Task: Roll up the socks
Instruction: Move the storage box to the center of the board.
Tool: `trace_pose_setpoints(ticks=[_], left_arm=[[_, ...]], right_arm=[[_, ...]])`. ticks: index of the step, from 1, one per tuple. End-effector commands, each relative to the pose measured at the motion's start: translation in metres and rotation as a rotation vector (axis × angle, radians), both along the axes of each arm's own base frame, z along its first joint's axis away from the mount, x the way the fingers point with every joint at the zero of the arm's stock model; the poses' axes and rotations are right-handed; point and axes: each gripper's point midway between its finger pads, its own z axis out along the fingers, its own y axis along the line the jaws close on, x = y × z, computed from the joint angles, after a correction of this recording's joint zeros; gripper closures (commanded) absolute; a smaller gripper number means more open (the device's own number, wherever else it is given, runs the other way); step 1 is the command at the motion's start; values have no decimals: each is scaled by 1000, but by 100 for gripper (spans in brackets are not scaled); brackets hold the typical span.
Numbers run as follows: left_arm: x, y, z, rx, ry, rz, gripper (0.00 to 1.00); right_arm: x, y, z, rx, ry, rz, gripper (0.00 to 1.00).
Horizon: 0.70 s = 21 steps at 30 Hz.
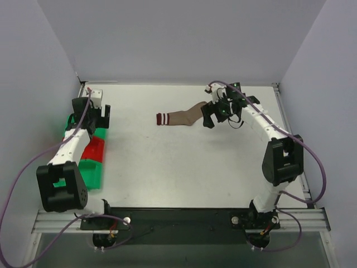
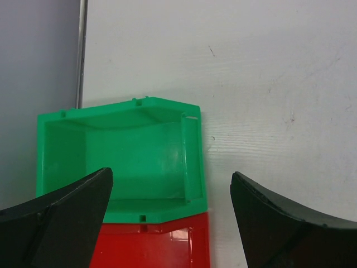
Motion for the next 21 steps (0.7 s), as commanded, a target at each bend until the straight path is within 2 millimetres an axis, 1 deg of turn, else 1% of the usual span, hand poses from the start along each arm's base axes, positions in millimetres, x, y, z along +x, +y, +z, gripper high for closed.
trace_pose_setpoints(ticks=[1, 2, 3, 5, 6, 8, 9, 10, 11, 12, 13, 14, 15, 17, 18, 20, 21], left_arm=[[8, 16, -10, 4, 76, 96, 3], [11, 17, -12, 3, 82, 98, 3], [16, 17, -20, 2, 96, 98, 4], [22, 18, -27, 0, 104, 97, 4], [26, 19, -36, -1, 123, 98, 4], [36, 20, -39, -3, 124, 106, 5], [38, 22, -49, -2, 150, 109, 5], [44, 22, -48, -2, 145, 109, 5], [46, 22, -51, -4, 154, 108, 6], [47, 22, -61, -8, 180, 110, 6], [49, 21, -65, -15, 188, 105, 6], [52, 20, -64, -19, 186, 99, 7], [53, 18, -71, -26, 203, 92, 7], [56, 15, -75, -39, 212, 77, 7], [56, 13, -84, -43, 232, 72, 7], [58, 7, -91, -57, 248, 46, 8], [58, 5, -98, -62, 265, 38, 9]], right_arm=[[2, -3, -18, -50, 79, -97, 1], [3, -4, -19, -59, 82, -103, 1], [5, -4, -17, -66, 75, -102, 1], [10, -5, -14, -79, 73, -108, 1], [11, -4, -12, -80, 70, -106, 1], [13, -2, -8, -76, 67, -104, 1], [13, -2, -7, -74, 67, -104, 1], [12, -1, -5, -72, 65, -102, 1], [11, 0, -6, -71, 69, -101, 1], [11, 1, -6, -72, 68, -99, 1], [10, 2, -7, -75, 69, -97, 1], [10, 2, -8, -77, 70, -97, 1], [10, 2, -9, -82, 71, -98, 1], [12, 2, -11, -84, 75, -108, 1], [14, 3, -11, -86, 74, -114, 1], [17, 3, -12, -87, 75, -122, 1], [19, 3, -11, -89, 72, -128, 1]])
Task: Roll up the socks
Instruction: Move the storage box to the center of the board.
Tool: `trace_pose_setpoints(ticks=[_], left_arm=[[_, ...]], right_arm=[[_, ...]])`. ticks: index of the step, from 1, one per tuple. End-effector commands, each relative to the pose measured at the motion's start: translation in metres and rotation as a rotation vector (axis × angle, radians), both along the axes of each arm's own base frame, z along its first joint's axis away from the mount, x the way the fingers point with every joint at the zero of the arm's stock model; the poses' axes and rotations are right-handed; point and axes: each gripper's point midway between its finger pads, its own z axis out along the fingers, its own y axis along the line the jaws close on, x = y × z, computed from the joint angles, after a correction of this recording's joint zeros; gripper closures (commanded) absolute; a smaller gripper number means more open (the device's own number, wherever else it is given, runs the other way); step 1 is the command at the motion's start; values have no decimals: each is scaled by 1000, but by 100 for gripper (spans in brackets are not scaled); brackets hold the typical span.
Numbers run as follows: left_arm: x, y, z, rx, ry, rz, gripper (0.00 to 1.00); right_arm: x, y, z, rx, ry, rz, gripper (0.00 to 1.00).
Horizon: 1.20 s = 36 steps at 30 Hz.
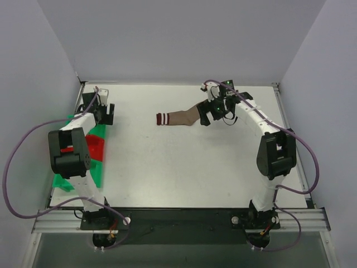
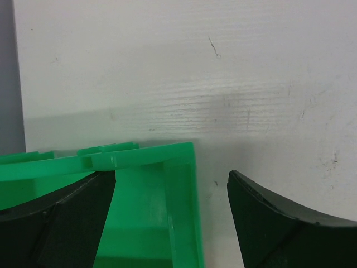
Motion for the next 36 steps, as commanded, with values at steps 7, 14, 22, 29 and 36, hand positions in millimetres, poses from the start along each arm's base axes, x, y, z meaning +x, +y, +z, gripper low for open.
trace_pose_setpoints(ticks=[7, 14, 22, 29, 36], left_arm=[[-1, -39, -32, -36, 129, -85, 10], [20, -82, -33, -19, 137, -151, 10], [56, -134, -27, -31, 145, -207, 11], [74, -169, -13, -84, 123, -240, 11], [126, -184, 15, -107, 64, -255, 12]], right_arm=[[10, -8, 12, -46, -9, -85, 1], [14, -14, 9, -61, -10, -104, 1], [15, -25, 9, -68, -9, -133, 1], [19, -36, 9, -70, -6, -172, 1], [14, -35, 5, -69, 14, -188, 1]])
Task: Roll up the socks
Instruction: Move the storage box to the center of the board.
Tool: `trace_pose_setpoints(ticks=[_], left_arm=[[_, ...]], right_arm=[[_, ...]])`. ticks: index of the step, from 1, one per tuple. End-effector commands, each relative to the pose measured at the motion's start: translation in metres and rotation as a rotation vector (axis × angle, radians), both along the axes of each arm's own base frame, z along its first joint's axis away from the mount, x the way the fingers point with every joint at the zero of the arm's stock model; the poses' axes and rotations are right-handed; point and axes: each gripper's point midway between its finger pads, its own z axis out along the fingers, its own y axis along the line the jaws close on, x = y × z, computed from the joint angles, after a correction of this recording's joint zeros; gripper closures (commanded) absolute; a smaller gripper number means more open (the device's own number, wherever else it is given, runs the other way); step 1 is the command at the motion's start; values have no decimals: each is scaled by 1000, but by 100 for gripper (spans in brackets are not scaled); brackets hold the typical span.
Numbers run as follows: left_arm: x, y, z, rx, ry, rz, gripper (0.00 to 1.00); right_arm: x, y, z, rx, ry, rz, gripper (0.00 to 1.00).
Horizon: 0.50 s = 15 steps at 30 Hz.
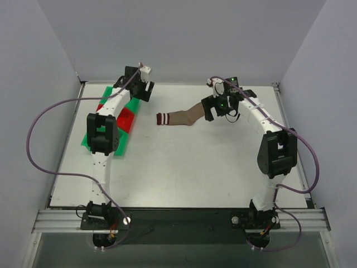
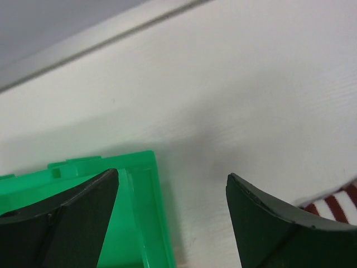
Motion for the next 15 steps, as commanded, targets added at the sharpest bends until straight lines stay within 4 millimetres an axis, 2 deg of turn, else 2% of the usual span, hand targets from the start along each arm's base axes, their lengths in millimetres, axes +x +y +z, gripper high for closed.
trace_pose_setpoints(ticks=[1, 2, 3, 4, 5, 6, 7, 8, 9, 10, 11, 12, 13, 14, 15], left_arm=[[6, 5, 5, -7, 70, 92, 12], [12, 3, -2, 3, 69, 87, 12], [17, 4, 0, 22, 52, 90, 12], [29, -2, 23, 5, -5, 79, 12], [25, -8, 18, 8, 22, 58, 12], [23, -11, 26, 7, 15, 43, 13], [13, -18, 16, -3, 54, 8, 15], [10, -27, 45, -33, 4, -26, 15], [3, -31, 47, -40, 1, -52, 15], [5, -43, 58, -70, -61, -95, 15], [-18, -45, 53, -58, -37, -125, 15], [-27, -60, 55, -24, -64, -187, 15], [-31, -67, 59, 2, -94, -213, 15], [-46, -72, 48, 47, -73, -238, 15], [-55, -87, 43, 98, -78, -296, 15]], right_arm=[[-7, -11, -3, -42, 40, -73, 1], [-8, -12, -4, -43, 43, -76, 1], [-8, -12, -3, -46, 39, -77, 1], [-10, -14, -4, -47, 43, -81, 1], [-10, -14, -4, -48, 45, -83, 1], [-11, -14, -3, -46, 42, -82, 1], [-12, -14, -3, -47, 44, -82, 1], [-14, -14, -5, -48, 49, -76, 1], [-15, -13, -4, -46, 48, -73, 1], [-14, -13, -2, -45, 42, -72, 1], [-13, -13, -1, -45, 39, -67, 1], [-12, -12, -1, -45, 37, -62, 1], [-12, -12, 0, -43, 34, -61, 1], [-11, -12, 1, -43, 31, -60, 1], [-10, -10, 3, -37, 27, -55, 1]])
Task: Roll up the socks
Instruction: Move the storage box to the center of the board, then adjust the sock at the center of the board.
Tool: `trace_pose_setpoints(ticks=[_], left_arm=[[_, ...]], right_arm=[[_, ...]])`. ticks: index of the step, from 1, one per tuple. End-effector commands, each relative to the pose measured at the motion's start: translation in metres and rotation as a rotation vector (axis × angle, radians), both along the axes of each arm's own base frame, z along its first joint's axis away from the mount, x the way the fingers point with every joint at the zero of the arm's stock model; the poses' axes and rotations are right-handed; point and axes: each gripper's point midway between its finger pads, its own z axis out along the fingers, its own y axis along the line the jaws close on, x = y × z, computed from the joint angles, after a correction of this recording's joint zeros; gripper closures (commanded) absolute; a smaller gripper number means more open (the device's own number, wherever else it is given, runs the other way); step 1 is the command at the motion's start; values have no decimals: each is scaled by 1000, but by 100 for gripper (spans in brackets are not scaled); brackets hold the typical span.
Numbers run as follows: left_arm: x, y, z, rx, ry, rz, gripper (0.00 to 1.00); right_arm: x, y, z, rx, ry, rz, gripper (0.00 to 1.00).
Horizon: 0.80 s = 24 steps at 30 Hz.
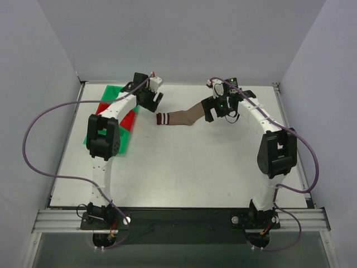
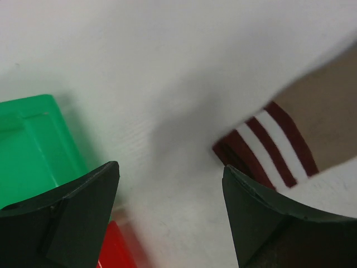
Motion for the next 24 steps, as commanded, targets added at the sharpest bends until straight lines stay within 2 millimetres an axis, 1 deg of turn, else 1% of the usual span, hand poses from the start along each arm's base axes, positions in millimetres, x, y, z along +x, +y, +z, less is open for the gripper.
trace_pose_setpoints(ticks=[1, 2, 3, 6, 7, 8, 9, 10, 11, 13, 16, 18, 19, 20, 23, 24], left_arm=[[-34, -54, 39, 116, -145, -181, 15], [-39, -56, 37, 141, -150, -191, 15], [-51, -67, 24, 162, -134, -236, 15], [-50, -66, 18, 214, -152, -205, 15], [-47, -67, 18, 227, -167, -192, 15], [-43, -66, 14, 246, -173, -169, 15], [-37, -58, 14, 284, -188, -125, 16], [-30, -58, 19, 293, -218, -99, 16], [-25, -55, 14, 311, -224, -77, 17], [-14, -49, 21, 330, -268, -24, 17], [-6, -45, 17, 362, -287, -8, 17], [-6, -46, 11, 393, -284, -23, 17], [-7, -44, 2, 419, -270, -22, 17], [-8, -45, -2, 432, -265, -30, 17], [-14, -46, -13, 464, -240, -70, 17], [-20, -46, -20, 472, -223, -85, 17]], right_arm=[[-7, -8, 8, -28, 14, -35, 1], [-7, -7, 8, -28, 13, -33, 1], [-8, -8, 7, -27, 16, -28, 1], [-10, -7, 5, -28, 21, -18, 1], [-11, -9, 1, -29, 31, -20, 1], [-13, -9, -1, -31, 35, -18, 1], [-14, -10, -4, -35, 43, -17, 1], [-15, -11, -6, -38, 47, -15, 1], [-16, -11, -6, -39, 48, -14, 1], [-19, -13, -9, -37, 57, -12, 1], [-22, -16, -9, -32, 61, -12, 1], [-23, -18, -10, -33, 64, -14, 1], [-24, -19, -9, -33, 62, -17, 1], [-25, -20, -9, -33, 64, -19, 1], [-24, -23, -4, -26, 51, -24, 0], [-24, -24, -3, -26, 50, -25, 0]])
